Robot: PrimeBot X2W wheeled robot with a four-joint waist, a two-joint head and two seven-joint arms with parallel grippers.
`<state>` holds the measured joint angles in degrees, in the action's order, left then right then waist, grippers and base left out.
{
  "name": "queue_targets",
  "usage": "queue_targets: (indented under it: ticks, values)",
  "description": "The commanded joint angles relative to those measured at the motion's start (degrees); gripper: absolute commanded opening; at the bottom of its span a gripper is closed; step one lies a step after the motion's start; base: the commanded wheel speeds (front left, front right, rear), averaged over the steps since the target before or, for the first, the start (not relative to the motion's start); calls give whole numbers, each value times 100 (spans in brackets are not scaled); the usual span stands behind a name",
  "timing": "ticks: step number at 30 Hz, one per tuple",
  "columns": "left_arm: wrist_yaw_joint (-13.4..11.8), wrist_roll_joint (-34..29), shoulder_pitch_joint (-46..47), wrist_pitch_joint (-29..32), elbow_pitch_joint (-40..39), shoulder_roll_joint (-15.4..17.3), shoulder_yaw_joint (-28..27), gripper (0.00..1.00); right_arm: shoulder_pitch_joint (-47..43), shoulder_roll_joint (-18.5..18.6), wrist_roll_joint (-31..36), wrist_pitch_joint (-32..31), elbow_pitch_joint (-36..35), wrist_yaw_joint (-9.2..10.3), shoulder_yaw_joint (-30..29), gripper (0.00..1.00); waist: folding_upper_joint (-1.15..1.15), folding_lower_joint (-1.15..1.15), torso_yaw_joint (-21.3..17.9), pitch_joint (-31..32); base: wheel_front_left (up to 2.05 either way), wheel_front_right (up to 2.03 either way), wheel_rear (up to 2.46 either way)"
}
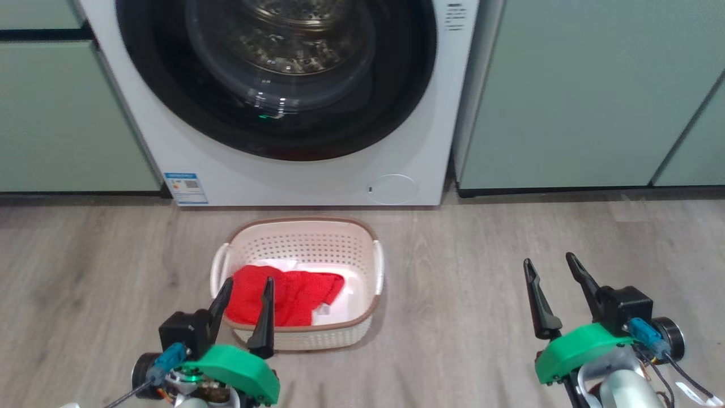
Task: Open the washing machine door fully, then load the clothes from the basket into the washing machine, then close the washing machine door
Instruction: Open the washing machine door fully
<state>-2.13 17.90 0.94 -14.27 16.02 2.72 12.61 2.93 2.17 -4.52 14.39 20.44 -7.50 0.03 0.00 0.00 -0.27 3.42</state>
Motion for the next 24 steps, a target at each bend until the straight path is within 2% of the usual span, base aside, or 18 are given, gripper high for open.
queue_targets:
  ticks: [1,7,9,10,14,24]
  values:
    - [25,-1,269,-73,-169,16,-191,100,301,71,54,61,-146,1,129,100,0,0,2,-3,123,123,-246]
    - [14,-25,285,-73,-258,16,-210,100,310,71,68,61,-109,1,132,100,0,0,9,6,123,123,-245]
    - [-35,-136,291,-73,-331,16,-234,100,312,71,71,61,-106,1,130,100,0,0,12,6,113,113,-225]
    - [-159,-346,281,-73,-392,16,-229,100,314,71,80,61,-100,1,127,100,0,0,15,10,97,97,-194]
    - [-224,-396,251,-73,-439,16,-183,100,311,71,102,61,-93,1,133,100,0,0,13,21,85,85,-170]
    - [-233,-399,216,-73,-463,16,-185,100,291,71,98,61,-82,1,97,100,0,0,41,33,27,27,-55]
